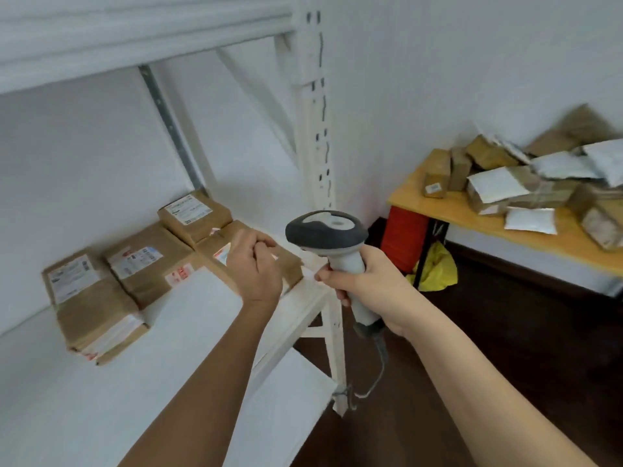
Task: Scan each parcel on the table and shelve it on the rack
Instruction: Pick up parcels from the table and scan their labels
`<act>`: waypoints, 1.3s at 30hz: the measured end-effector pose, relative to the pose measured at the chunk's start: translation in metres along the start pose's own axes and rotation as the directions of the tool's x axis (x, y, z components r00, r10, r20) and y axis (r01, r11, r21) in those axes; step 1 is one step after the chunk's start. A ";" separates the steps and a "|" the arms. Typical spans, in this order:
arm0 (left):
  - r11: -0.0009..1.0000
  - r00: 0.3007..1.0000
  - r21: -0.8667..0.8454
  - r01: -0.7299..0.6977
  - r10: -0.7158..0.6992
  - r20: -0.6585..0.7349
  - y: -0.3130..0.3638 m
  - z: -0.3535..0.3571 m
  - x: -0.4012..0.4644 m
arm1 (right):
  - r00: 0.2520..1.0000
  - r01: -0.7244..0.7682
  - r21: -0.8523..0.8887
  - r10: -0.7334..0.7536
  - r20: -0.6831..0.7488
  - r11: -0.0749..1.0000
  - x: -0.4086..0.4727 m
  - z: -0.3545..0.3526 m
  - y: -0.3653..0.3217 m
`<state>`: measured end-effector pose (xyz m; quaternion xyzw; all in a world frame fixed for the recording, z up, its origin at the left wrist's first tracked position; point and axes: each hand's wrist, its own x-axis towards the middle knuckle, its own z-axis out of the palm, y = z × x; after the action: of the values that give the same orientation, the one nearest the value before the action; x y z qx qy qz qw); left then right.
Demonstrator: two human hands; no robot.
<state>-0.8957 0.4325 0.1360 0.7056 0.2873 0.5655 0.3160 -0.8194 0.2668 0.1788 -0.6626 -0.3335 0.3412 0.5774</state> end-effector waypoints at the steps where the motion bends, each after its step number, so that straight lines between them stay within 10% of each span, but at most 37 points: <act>1: 0.999 0.999 -0.020 -0.034 0.034 0.001 0.011 0.023 -0.005 | 1.000 0.012 0.000 -0.012 -0.018 1.000 -0.006 -0.023 0.001; 7: 0.984 0.991 -0.171 -0.051 0.072 0.117 0.078 0.185 -0.048 | 0.970 0.005 0.031 0.003 -0.244 0.999 -0.043 -0.181 0.018; 15: 0.934 0.896 -0.163 0.319 -0.240 0.374 0.145 0.372 -0.116 | 0.776 -0.044 0.148 0.127 -0.618 0.988 -0.084 -0.377 0.056; 30: 0.816 0.722 0.058 0.575 -0.540 0.432 0.053 0.635 -0.063 | 0.697 -0.168 0.215 0.270 -0.665 0.962 0.086 -0.529 0.112; 39: 0.644 0.354 0.553 0.528 -0.759 0.546 -0.091 0.814 0.042 | 0.671 -0.302 0.244 0.387 -0.633 0.922 0.317 -0.615 0.152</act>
<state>-0.0944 0.4240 -0.0390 0.7327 0.4647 0.0050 0.4971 -0.1245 0.1841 0.0688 -0.7556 0.0485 0.2020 0.6212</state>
